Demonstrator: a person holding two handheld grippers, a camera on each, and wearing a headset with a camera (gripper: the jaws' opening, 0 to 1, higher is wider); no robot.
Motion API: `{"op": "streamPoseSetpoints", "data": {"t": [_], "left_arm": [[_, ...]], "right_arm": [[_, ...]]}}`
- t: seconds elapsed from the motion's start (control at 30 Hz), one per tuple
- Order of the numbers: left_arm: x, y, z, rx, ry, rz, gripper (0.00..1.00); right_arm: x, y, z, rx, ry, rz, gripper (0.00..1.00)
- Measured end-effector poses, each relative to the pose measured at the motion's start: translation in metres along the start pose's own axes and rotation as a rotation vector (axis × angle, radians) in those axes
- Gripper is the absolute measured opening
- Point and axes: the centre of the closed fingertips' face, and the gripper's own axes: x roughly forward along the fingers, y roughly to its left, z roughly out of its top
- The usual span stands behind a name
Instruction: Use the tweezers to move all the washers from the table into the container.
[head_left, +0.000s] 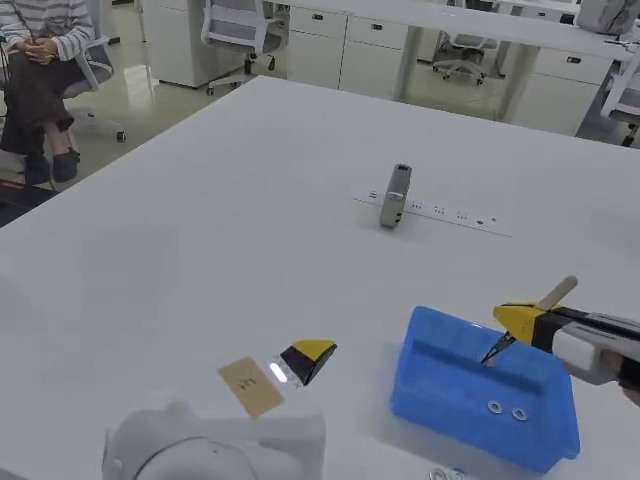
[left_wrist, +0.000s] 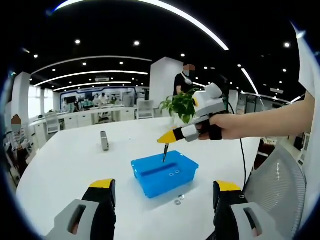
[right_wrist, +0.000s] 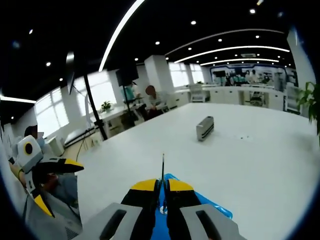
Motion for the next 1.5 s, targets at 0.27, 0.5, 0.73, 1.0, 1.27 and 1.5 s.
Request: {"op": "streamPoseSetpoints", "data": {"t": [0.27, 0.5, 0.73, 1.0, 1.27, 1.5], "left_arm": [[0.0, 0.001, -0.001, -0.005, 0.003, 0.002, 0.81], [0.0, 0.0, -0.002, -0.002, 0.007, 0.003, 0.81], [0.001, 0.001, -0.002, -0.009, 0.009, 0.002, 0.8], [0.001, 0.0, -0.003, -0.008, 0.014, 0.001, 0.8], [0.001, 0.0, -0.003, -0.009, 0.014, -0.002, 0.8], [0.001, 0.001, -0.003, -0.011, 0.011, 0.001, 0.8]], "right_arm": [[0.015, -0.006, -0.02, -0.004, 0.073, 0.0, 0.02], [0.025, -0.011, -0.036, 0.003, 0.125, 0.0, 0.02], [0.03, -0.014, -0.05, 0.02, 0.162, -0.006, 0.02], [0.029, -0.013, -0.055, 0.015, 0.183, -0.016, 0.02], [0.029, -0.012, -0.057, -0.032, 0.193, -0.015, 0.03], [0.028, -0.015, -0.056, -0.105, 0.198, -0.036, 0.03]]}}
